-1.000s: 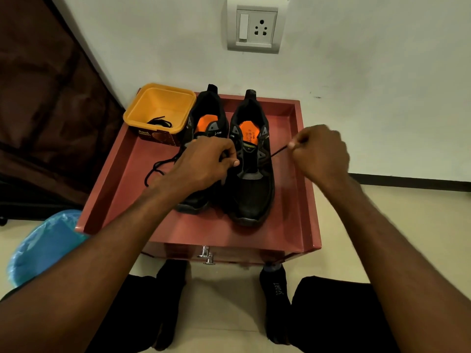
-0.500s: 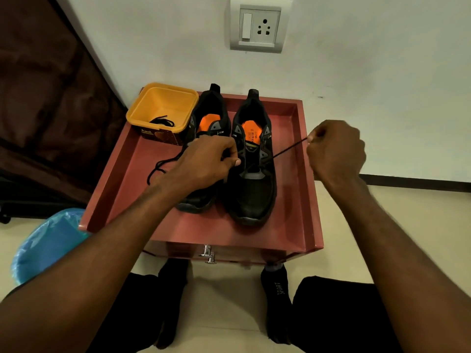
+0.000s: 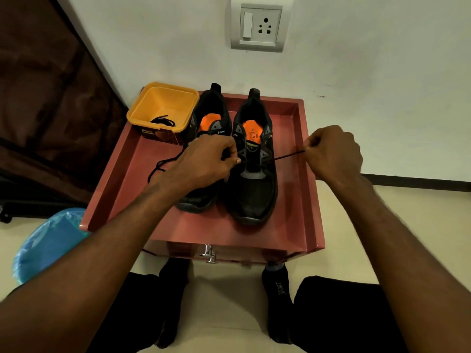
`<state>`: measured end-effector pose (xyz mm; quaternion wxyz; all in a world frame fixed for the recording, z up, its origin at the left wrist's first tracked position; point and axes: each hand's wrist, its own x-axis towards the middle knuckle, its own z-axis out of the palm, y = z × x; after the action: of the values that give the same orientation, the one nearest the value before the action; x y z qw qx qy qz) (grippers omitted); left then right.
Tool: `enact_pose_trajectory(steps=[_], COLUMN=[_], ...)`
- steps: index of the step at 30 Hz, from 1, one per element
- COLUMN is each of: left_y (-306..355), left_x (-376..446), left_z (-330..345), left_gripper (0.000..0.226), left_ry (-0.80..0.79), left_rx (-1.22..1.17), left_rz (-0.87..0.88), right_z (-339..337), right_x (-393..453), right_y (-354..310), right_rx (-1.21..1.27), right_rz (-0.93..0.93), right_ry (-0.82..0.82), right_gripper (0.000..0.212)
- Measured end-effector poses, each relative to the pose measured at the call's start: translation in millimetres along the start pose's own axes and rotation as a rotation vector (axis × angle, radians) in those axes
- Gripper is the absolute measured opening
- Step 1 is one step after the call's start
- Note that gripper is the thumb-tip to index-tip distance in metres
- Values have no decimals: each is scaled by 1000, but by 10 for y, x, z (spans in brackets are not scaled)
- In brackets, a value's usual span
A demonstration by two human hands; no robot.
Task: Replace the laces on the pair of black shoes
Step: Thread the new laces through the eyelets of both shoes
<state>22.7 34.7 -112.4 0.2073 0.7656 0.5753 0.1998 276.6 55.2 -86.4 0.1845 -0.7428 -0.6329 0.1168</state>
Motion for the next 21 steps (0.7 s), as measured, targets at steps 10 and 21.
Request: enact_pose_trajectory(steps=[10,21], left_y=[-7,29], left_x=[2,-18], left_z=[4,-21], left_gripper=[12,13], left_ry=[-4,-15], left_rx=[11,-17], left_rz=[8,-19], right_z=[108,108], right_x=[-56,-86], right_y=[-151,-170], right_rx=[14,68], right_rz=[-216,-279], right_ry=[-232,-298], right_gripper=[10,14])
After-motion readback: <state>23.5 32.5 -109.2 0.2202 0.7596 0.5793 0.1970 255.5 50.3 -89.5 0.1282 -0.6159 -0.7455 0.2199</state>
